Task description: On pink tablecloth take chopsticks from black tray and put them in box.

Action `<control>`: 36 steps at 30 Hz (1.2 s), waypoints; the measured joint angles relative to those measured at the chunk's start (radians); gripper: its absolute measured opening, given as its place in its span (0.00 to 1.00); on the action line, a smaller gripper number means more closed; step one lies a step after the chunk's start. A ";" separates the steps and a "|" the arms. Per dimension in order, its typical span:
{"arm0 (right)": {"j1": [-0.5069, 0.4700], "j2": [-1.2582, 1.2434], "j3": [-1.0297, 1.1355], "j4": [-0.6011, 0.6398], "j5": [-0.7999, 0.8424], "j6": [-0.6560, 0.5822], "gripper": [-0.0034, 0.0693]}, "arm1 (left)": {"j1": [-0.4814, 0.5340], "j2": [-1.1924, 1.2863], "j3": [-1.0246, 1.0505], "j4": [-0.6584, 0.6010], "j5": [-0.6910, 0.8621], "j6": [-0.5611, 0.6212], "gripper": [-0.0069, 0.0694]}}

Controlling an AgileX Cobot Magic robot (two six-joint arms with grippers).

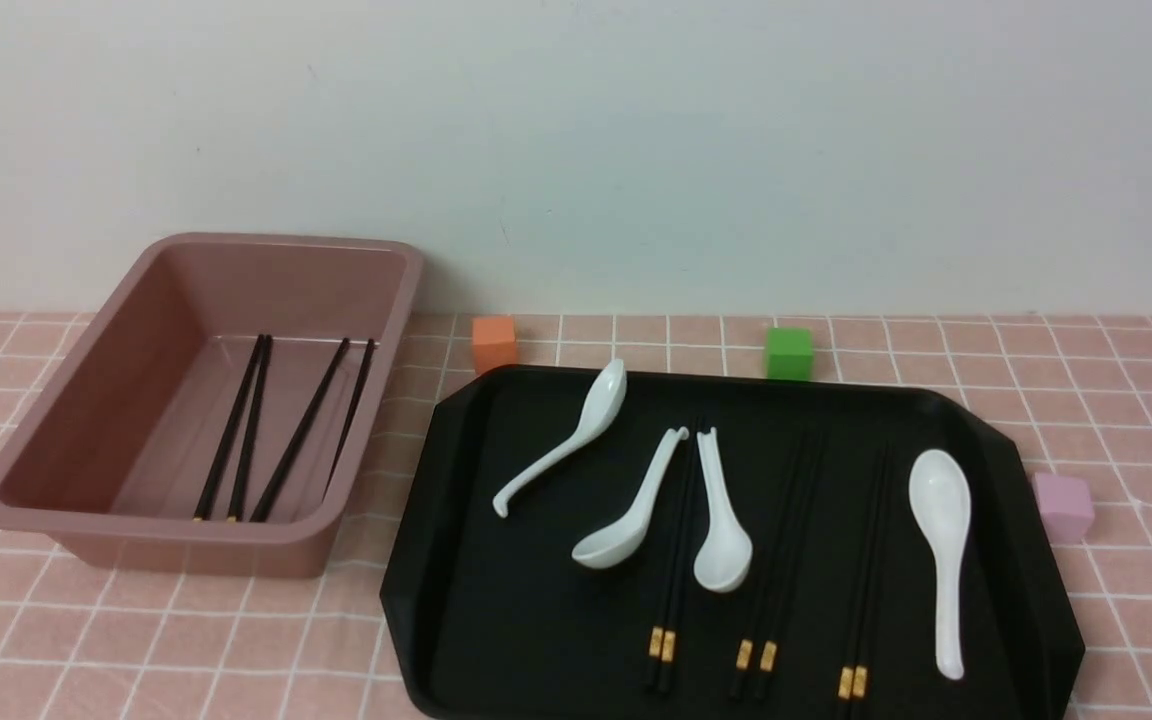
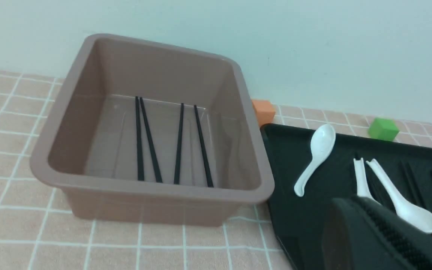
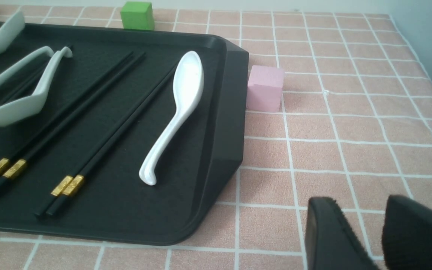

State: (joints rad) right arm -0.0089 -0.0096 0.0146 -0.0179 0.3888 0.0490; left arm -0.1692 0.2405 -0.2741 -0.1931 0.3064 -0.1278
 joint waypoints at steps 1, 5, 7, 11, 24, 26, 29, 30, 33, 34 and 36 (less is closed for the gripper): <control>0.000 0.000 0.000 0.000 0.000 0.000 0.38 | 0.000 -0.006 0.013 -0.001 -0.001 -0.001 0.07; 0.000 0.000 0.000 0.000 0.000 0.000 0.38 | 0.000 -0.007 0.048 -0.002 0.000 -0.001 0.07; 0.000 0.000 0.000 0.000 0.000 0.000 0.38 | 0.000 -0.007 0.064 -0.002 -0.001 -0.001 0.07; 0.000 0.000 0.000 0.000 0.000 0.000 0.38 | 0.000 -0.007 0.085 -0.003 -0.001 -0.001 0.07; 0.000 0.000 0.000 0.000 0.000 0.000 0.38 | -0.025 -0.030 0.115 0.022 -0.035 -0.001 0.07; 0.001 0.000 0.000 0.000 0.000 0.000 0.38 | -0.013 -0.056 0.141 0.035 -0.053 -0.001 0.07; 0.001 0.000 0.000 0.000 0.000 0.000 0.38 | 0.039 -0.116 0.196 0.040 -0.058 -0.001 0.07; 0.001 0.000 0.000 0.000 0.000 0.000 0.38 | 0.059 -0.134 0.213 0.040 -0.058 -0.001 0.07; 0.001 0.000 0.000 0.000 0.000 0.000 0.38 | 0.108 -0.198 0.278 0.033 -0.054 -0.004 0.07; 0.001 0.000 0.000 0.000 0.000 0.000 0.38 | 0.114 -0.206 0.285 0.031 -0.050 -0.005 0.07; 0.001 0.000 0.000 0.000 0.000 0.000 0.38 | 0.140 -0.243 0.299 0.018 0.008 -0.014 0.07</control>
State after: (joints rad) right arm -0.0081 -0.0096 0.0146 -0.0179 0.3888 0.0490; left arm -0.0290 -0.0027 0.0245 -0.1752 0.3148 -0.1414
